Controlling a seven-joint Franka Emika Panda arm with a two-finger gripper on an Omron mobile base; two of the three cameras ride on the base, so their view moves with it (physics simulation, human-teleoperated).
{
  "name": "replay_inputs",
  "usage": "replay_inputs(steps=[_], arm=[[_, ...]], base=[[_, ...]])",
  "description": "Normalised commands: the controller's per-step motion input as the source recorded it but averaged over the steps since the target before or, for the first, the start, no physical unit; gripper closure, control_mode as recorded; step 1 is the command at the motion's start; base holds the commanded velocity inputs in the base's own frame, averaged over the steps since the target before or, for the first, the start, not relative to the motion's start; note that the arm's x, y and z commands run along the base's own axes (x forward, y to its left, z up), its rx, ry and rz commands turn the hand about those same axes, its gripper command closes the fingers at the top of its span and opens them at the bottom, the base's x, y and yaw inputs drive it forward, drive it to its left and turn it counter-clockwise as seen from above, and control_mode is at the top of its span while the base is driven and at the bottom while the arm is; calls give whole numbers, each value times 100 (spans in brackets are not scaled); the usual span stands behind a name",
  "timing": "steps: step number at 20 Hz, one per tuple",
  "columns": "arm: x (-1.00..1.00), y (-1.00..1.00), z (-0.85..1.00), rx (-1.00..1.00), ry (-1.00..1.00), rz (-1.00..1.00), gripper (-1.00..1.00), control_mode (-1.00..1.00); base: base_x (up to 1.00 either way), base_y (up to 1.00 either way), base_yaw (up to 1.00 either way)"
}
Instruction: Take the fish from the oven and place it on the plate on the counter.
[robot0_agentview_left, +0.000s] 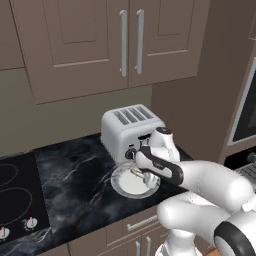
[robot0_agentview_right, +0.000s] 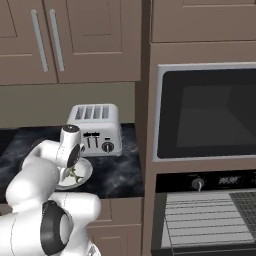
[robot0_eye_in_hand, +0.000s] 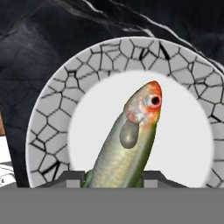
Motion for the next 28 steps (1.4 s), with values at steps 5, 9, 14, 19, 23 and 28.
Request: replay_inputs(steps=[5,9,14,19,23,28], arm=[[9,4,0,-1,0,0,100,-100],[1,20,0,-1,0,0,100,-100],[0,21,0,0,0,0,100,-100],[0,0,0,0,0,0,-100,-100],[0,0,0,0,0,0,-100,-100],[0,0,0,0,0,0,-100,-100]], base=[[0,0,0],[0,0,0],[0,0,0],[0,0,0],[0,0,0],[0,0,0]])
